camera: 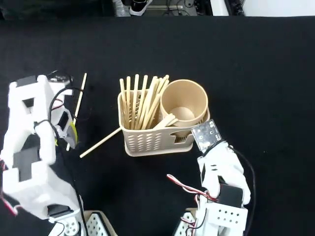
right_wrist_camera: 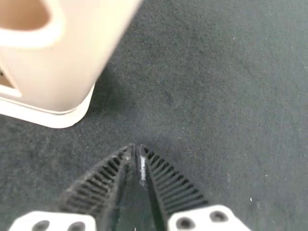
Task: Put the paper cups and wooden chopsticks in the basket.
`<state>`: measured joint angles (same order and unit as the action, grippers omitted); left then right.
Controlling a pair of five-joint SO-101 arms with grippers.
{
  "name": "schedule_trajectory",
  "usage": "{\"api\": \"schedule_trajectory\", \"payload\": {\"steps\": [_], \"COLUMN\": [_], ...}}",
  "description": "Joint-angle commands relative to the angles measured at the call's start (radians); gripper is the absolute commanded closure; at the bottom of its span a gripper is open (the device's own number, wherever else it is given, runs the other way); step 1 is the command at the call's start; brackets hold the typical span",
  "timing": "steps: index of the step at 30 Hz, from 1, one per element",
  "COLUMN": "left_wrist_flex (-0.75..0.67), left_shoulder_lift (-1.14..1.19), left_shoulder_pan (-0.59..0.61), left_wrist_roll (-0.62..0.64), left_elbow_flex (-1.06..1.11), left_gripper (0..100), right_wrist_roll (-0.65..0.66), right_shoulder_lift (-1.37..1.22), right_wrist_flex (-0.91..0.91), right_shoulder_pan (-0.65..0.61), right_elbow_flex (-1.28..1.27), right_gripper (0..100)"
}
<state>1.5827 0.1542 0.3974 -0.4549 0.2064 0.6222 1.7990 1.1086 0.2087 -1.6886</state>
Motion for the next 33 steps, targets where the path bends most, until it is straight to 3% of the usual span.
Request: {"api": "schedule_trajectory", "payload": {"steps": [1, 5, 13, 18, 33], "left_wrist_flex": [-0.003, -0.071, -0.459, -0.338, 0.11], "left_shoulder_lift": [-0.187, -0.276, -0.15, 0.121, 0.902], "left_shoulder_pan": [0.004, -0.051, -0.156, -0.165, -0.171], "left_wrist_roll": [-0.011, -0.015, 0.037, 0.107, 0.11], "left_elbow_flex": [0.007, -0.031, -0.094, -0.406, -1.443], "left_gripper": [76, 76, 76, 76, 76], "right_wrist_roll": [0.008, 0.008, 0.008, 0.008, 0.008], "right_shoulder_lift": [0.05, 0.05, 0.05, 0.05, 0.05], "right_wrist_flex": [-0.002, -0.002, -0.002, -0.002, -0.002], "right_shoulder_pan": [0.012, 0.012, 0.012, 0.012, 0.012], "right_elbow_flex": [0.002, 0.002, 0.002, 0.002, 0.002], "right_gripper": [98.6, 98.6, 98.6, 98.6, 98.6]}}
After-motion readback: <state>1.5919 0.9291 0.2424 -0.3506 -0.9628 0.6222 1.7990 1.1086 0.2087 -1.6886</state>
